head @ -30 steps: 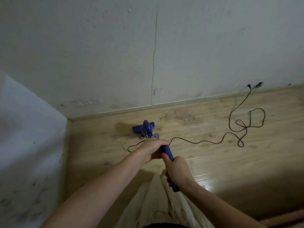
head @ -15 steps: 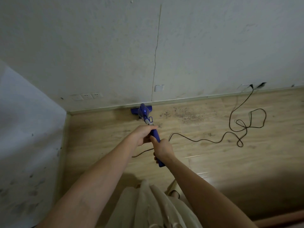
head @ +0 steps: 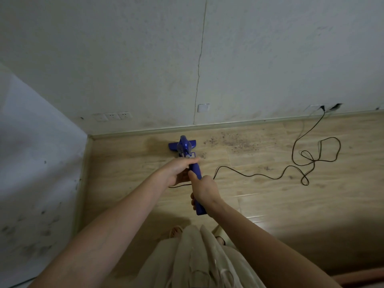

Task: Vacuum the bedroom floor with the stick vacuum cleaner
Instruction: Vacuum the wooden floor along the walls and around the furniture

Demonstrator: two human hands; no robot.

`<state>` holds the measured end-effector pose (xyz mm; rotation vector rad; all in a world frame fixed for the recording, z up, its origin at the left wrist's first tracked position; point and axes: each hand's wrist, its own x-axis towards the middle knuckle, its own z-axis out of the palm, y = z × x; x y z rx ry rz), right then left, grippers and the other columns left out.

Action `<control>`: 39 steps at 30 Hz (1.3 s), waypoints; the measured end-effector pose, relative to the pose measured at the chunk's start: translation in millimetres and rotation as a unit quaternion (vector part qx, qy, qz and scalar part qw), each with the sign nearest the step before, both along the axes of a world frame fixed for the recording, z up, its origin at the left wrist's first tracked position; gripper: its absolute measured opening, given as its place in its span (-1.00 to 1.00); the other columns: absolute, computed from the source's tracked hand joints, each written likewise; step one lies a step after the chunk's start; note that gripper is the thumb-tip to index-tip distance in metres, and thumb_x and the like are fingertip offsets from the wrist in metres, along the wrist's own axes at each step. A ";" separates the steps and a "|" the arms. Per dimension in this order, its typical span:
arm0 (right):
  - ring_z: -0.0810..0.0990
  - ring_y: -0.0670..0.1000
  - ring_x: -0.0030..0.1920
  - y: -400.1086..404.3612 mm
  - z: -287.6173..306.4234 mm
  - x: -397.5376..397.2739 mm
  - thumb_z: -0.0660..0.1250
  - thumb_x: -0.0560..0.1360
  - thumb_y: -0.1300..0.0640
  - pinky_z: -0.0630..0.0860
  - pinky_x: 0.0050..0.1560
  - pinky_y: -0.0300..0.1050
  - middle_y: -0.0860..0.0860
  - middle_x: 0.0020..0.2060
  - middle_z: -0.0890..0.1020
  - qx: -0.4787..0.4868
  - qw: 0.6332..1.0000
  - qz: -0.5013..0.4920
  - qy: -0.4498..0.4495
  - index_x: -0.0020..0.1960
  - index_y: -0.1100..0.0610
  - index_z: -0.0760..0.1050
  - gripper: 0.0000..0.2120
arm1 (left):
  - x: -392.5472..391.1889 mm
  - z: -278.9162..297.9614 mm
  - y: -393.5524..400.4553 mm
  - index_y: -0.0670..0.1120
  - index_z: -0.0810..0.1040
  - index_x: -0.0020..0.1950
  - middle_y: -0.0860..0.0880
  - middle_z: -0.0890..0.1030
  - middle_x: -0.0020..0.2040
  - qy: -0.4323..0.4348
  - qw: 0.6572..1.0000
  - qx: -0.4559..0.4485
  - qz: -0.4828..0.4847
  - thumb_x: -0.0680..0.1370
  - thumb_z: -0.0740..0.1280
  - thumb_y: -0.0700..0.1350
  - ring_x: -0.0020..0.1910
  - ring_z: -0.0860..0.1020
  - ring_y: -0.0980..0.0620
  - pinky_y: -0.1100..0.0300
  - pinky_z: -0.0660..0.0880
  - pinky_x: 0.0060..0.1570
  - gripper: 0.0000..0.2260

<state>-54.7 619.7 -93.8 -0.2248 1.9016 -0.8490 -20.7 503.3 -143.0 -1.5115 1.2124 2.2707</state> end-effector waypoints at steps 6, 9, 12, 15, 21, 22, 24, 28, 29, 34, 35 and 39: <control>0.49 -0.02 -0.49 -5.2 -30.8 -11.1 0.15 0.62 -0.12 0.48 -0.50 -0.17 0.06 -0.36 0.51 0.045 0.999 0.021 0.020 -0.09 0.20 0.38 -0.62 | -15.7 -12.4 1.7 -0.17 0.52 0.17 -0.19 0.58 0.01 -0.010 0.999 -0.042 0.008 0.56 0.35 -0.12 -0.05 0.57 -0.11 -0.01 0.55 0.06 -0.78; 0.49 -0.01 -0.49 -4.9 -38.9 -16.3 0.14 0.62 -0.13 0.48 -0.50 -0.16 0.07 -0.38 0.50 0.052 0.998 0.020 0.023 -0.13 0.20 0.37 -0.61 | -21.6 -10.9 0.4 -0.15 0.51 0.18 -0.19 0.57 0.01 -0.015 0.999 -0.051 -0.010 0.57 0.33 -0.15 -0.10 0.56 -0.09 0.10 0.55 -0.15 -0.79; 0.48 -0.01 -0.49 -4.5 -36.7 -19.9 0.14 0.62 -0.14 0.45 -0.49 -0.17 0.07 -0.37 0.50 0.048 0.999 0.015 0.017 -0.10 0.22 0.39 -0.59 | -22.7 -11.6 -3.2 -0.13 0.52 0.10 -0.18 0.57 0.04 -0.015 0.999 -0.038 -0.020 0.56 0.35 -0.13 -0.07 0.56 -0.08 0.10 0.56 -0.09 -0.85; 0.47 -0.02 -0.49 -8.0 -31.1 -21.4 0.14 0.62 -0.13 0.41 -0.52 -0.19 0.06 -0.36 0.49 0.039 0.999 0.009 0.007 -0.01 0.24 0.39 -0.60 | -21.2 -13.3 -7.3 -0.12 0.54 0.02 -0.18 0.58 0.03 -0.010 1.000 -0.019 -0.011 0.54 0.38 -0.09 -0.03 0.56 -0.08 0.09 0.56 0.00 -0.87; 0.48 0.00 -0.47 -25.2 -32.8 -18.4 0.11 0.64 -0.12 0.47 -0.49 -0.16 0.08 -0.35 0.51 0.034 0.999 0.026 0.018 0.00 0.23 0.38 -0.62 | -23.1 -18.0 -19.3 -0.16 0.53 0.08 -0.18 0.62 -0.01 -0.027 0.999 -0.034 0.004 0.55 0.37 -0.08 -0.05 0.60 -0.08 0.05 0.56 0.07 -0.81; 0.48 0.00 -0.47 -28.3 -33.5 -19.2 0.10 0.64 -0.12 0.47 -0.49 -0.17 0.08 -0.35 0.51 0.035 0.999 0.030 0.020 0.00 0.23 0.38 -0.62 | -24.7 -18.2 -21.2 -0.16 0.53 0.07 -0.18 0.63 -0.03 -0.030 0.999 -0.035 0.010 0.55 0.37 -0.08 -0.07 0.60 -0.08 0.04 0.55 0.08 -0.82; 0.49 0.00 -0.47 -33.7 -33.5 -22.6 0.10 0.64 -0.12 0.48 -0.48 -0.16 0.08 -0.34 0.51 0.039 0.998 0.039 0.023 0.01 0.22 0.37 -0.62 | -27.1 -18.8 -25.8 -0.17 0.54 0.05 -0.18 0.63 -0.04 -0.032 0.999 -0.034 0.019 0.54 0.38 -0.08 -0.10 0.60 -0.07 0.07 0.56 0.05 -0.81; 0.50 0.00 -0.47 -32.7 -30.8 -33.5 0.16 0.62 -0.11 0.46 -0.51 -0.18 0.07 -0.36 0.52 0.046 0.997 0.043 0.037 -0.02 0.22 0.39 -0.64 | -34.0 -19.5 -26.2 -0.19 0.54 0.14 -0.19 0.64 -0.01 -0.024 0.999 -0.037 0.021 0.50 0.42 -0.03 -0.12 0.60 -0.06 0.11 0.58 -0.06 -0.68; 0.51 -0.01 -0.47 -29.9 -29.5 -37.5 0.17 0.61 -0.11 0.45 -0.52 -0.19 0.06 -0.37 0.52 0.048 0.997 0.038 0.041 -0.04 0.20 0.40 -0.65 | -38.2 -19.4 -23.6 -0.19 0.55 0.14 -0.19 0.64 -0.01 -0.023 0.999 -0.043 0.022 0.49 0.43 -0.02 -0.13 0.60 -0.05 0.11 0.58 -0.10 -0.67; 0.51 0.01 -0.47 -6.4 -19.6 -67.8 0.18 0.61 -0.10 0.47 -0.50 -0.16 0.07 -0.37 0.53 0.056 0.995 0.029 0.077 -0.19 0.15 0.36 -0.66 | -72.8 -11.0 -0.1 -0.18 0.57 0.07 -0.14 0.63 -0.12 -0.010 0.997 -0.065 0.034 0.46 0.47 -0.10 -0.27 0.58 -0.02 0.18 0.50 -0.39 -0.74; 0.51 0.01 -0.47 0.6 -17.0 -74.6 0.18 0.61 -0.10 0.46 -0.50 -0.16 0.07 -0.37 0.53 0.059 0.995 0.030 0.080 -0.19 0.15 0.36 -0.65 | -80.4 -9.4 6.9 -0.19 0.58 0.06 -0.14 0.62 -0.14 -0.010 0.997 -0.066 0.034 0.45 0.47 -0.12 -0.28 0.57 -0.02 0.18 0.49 -0.40 -0.75; 0.52 0.01 -0.47 33.3 -4.0 -91.5 0.18 0.61 -0.11 0.46 -0.49 -0.16 0.08 -0.35 0.54 0.080 0.994 0.029 0.076 -0.16 0.18 0.38 -0.63 | -100.4 -5.2 37.3 -0.18 0.58 -0.04 -0.15 0.63 -0.16 -0.015 0.998 -0.063 0.012 0.43 0.48 -0.14 -0.25 0.59 -0.04 0.15 0.52 -0.34 -0.82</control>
